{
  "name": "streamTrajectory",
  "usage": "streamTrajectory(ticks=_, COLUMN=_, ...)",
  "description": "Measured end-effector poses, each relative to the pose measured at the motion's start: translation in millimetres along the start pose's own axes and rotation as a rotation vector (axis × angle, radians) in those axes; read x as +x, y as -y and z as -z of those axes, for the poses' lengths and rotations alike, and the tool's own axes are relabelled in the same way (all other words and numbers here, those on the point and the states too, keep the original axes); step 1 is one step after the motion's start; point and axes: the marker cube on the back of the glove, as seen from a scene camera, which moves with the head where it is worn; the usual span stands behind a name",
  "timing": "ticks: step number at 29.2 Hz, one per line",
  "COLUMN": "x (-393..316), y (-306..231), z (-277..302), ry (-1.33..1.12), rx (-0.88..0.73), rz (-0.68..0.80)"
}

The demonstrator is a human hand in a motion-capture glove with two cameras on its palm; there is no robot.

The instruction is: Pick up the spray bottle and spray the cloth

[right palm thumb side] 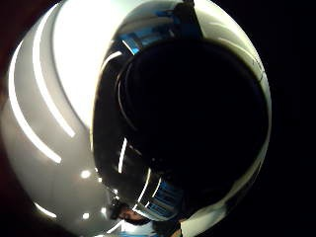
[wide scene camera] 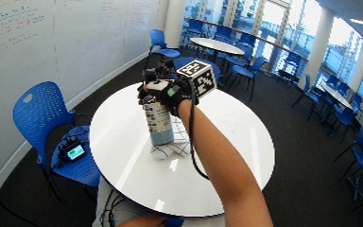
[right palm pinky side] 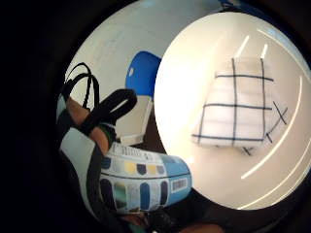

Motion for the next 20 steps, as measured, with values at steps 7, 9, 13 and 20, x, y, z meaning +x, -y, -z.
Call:
streamTrajectory(ticks=7, x=-10, y=-4, z=-56, ry=-0.029, rx=0.227, rz=0.151)
streamTrajectory(ticks=9, x=-5, y=-5, z=-61, ry=-0.016, rx=0.297, rz=0.193)
streamTrajectory(ticks=13, x=15, y=0, z=-65, ry=-0.010, rx=0.447, rz=0.241)
streamTrajectory(ticks=20, x=37, y=27, z=-56, ry=-0.105, rx=0.600, rz=0.256)
